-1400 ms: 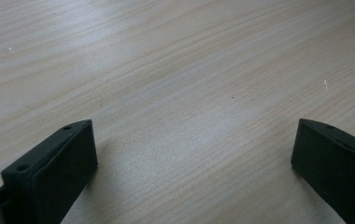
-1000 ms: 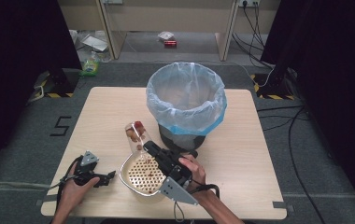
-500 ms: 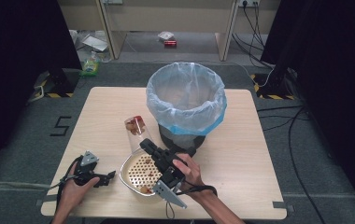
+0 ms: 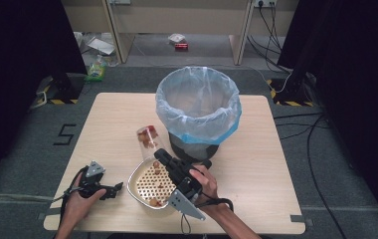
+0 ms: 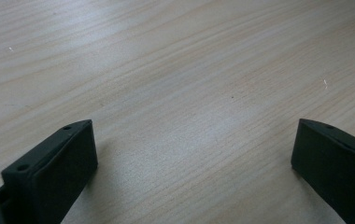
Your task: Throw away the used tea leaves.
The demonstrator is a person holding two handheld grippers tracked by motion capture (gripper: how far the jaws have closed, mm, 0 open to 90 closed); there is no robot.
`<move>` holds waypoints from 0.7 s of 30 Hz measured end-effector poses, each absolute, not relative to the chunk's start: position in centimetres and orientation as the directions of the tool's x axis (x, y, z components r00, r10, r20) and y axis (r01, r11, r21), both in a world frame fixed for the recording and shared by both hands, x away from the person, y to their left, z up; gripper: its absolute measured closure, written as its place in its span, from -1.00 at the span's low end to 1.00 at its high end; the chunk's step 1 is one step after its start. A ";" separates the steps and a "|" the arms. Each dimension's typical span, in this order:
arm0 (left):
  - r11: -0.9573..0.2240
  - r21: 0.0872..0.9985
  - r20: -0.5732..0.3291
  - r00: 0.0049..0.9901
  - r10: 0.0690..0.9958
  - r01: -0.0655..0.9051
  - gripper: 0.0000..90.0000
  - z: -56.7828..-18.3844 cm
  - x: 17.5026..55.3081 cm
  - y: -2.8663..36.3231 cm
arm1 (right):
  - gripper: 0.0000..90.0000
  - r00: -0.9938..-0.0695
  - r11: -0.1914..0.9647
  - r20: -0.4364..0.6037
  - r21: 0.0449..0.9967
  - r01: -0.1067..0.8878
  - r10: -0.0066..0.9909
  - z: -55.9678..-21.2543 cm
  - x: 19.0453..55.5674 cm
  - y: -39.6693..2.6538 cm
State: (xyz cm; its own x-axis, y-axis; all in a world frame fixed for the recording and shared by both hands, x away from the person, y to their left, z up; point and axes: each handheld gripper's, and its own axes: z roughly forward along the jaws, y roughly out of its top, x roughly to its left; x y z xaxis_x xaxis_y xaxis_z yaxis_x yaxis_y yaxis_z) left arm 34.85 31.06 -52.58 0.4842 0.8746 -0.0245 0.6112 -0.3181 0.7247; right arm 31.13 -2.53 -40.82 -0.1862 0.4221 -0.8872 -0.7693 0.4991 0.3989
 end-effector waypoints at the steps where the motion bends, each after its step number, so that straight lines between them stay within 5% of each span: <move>1: -0.318 0.725 -0.024 0.484 0.875 0.611 -1.00 -52.6 34.8 31.1 | 0.96 -0.186 0.503 -0.900 0.381 -0.775 0.395 -41.1 31.0 -2.6; 4: -0.318 0.725 -0.025 0.485 0.874 0.611 -1.00 -52.6 34.9 31.1 | 0.96 -0.192 0.493 -0.885 0.404 -0.770 0.424 -41.0 30.9 -2.7; 9: -0.318 0.725 -0.025 0.484 0.875 0.611 -1.00 -52.6 34.8 31.1 | 0.96 -0.092 0.502 -0.905 0.313 -0.806 0.416 -40.5 30.7 -2.7; 21: -0.317 0.725 -0.025 0.484 0.875 0.611 -1.00 -52.6 34.8 31.1 | 0.96 -0.073 0.502 -0.903 0.300 -0.811 0.422 -40.4 30.8 -2.3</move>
State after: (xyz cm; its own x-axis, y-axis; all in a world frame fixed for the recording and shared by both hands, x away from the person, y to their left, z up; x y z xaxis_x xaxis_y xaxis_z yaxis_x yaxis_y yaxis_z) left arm 34.84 31.06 -52.58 0.4840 0.8747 -0.0248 0.6108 -0.3174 0.7254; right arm 30.84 -2.29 -40.37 -0.0731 0.4223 -0.9035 -0.8113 0.5017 0.3001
